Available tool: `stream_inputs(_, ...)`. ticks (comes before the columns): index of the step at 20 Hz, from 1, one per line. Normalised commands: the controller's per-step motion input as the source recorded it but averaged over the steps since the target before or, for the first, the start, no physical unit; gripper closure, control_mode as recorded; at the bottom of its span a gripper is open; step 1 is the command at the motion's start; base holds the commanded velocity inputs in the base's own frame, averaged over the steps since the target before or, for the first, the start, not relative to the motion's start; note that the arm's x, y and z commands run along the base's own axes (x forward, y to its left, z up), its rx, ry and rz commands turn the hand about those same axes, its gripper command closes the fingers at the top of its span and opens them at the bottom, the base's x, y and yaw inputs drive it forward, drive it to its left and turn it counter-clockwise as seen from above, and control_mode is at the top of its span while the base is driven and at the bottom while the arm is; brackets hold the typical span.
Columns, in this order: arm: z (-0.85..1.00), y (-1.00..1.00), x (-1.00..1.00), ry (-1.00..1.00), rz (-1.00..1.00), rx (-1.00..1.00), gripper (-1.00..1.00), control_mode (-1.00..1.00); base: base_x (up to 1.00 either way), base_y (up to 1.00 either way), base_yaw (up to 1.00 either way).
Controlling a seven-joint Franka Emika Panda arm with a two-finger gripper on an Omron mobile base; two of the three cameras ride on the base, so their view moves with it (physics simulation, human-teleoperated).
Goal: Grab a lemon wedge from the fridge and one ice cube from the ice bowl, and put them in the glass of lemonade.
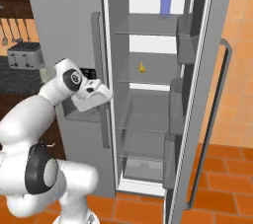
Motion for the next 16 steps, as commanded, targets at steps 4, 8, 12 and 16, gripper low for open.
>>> stream_inputs(4, 0.00, 0.31, -0.78, -0.36, -0.05, 0.41, -1.00, -1.00, 0.00, 0.00, 0.00)
stream_inputs(8, 0.00, 0.44, -0.54, -0.11, 0.00, 0.43, -1.00, -1.00, 0.00, 0.00, 0.00)
stream_inputs(12, 0.00, 0.54, -0.29, 0.00, 0.04, 0.35, -1.00, -1.00, 0.00, 0.00, 0.00)
stream_inputs(16, -0.03, 0.55, -0.24, 0.00, 0.12, 0.21, -1.00, -1.00, 0.00, 0.00, 0.00)
